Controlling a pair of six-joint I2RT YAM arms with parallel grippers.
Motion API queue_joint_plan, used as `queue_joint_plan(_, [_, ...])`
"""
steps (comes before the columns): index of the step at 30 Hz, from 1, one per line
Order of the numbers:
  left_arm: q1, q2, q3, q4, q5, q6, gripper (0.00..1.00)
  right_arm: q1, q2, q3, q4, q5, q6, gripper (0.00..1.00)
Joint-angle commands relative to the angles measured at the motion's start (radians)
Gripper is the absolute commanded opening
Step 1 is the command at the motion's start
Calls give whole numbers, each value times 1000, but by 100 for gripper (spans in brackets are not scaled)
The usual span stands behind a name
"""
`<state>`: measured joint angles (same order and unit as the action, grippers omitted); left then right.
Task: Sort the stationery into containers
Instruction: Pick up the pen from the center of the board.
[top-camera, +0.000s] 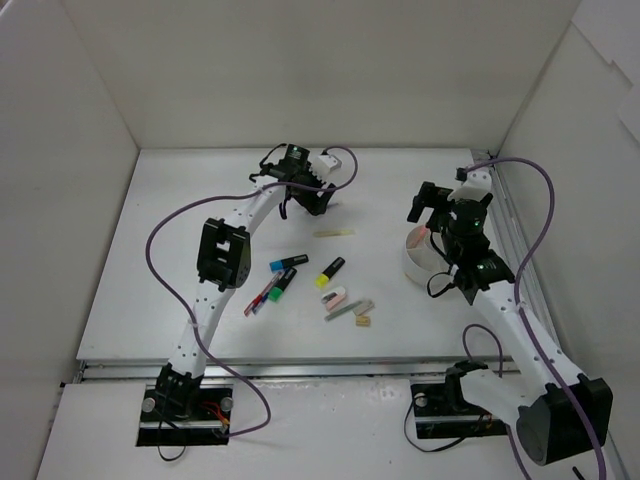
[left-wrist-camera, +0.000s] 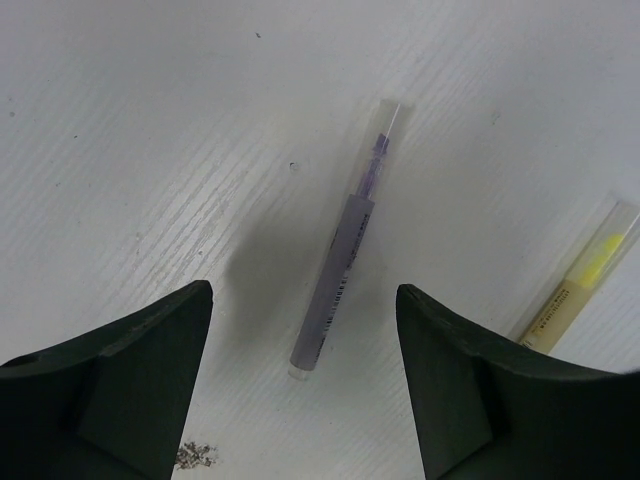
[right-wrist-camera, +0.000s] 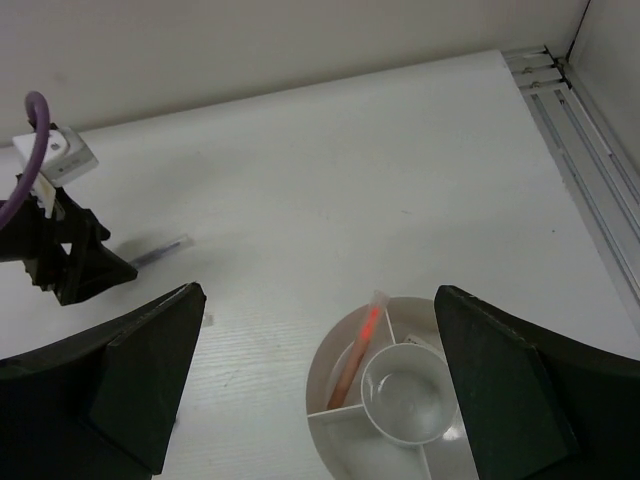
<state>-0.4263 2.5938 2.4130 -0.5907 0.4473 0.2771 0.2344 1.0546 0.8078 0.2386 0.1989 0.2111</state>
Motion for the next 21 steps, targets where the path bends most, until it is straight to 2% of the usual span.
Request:
queue_joint_plan(1, [1, -20, 77, -21, 14, -21, 69, -7, -80, -7, 8, -23, 19, 98])
queue_joint_plan(6, [1, -9, 86, -58, -13, -52, 61, -4, -171, -16, -15, -16, 19, 98])
queue_joint_plan(14, [1, 15, 112, -104, -15, -70, 58, -7, -252, -48, -24, 2, 11, 98])
queue_joint_plan(17, [1, 26, 129, -116, -21, -76, 48, -9, -269, -48, -38, 5, 13, 98])
queue_joint_plan(18, [1, 26, 130, -119, -19, -79, 41, -7, -280, -50, -44, 10, 11, 98])
queue_joint_plan(20, [1, 28, 130, -123, -24, -81, 35, -6, -289, -55, -48, 14, 11, 98])
queue_joint_plan(21, [1, 28, 129, -121, -31, -84, 29, -6, -303, -56, -47, 17, 11, 98])
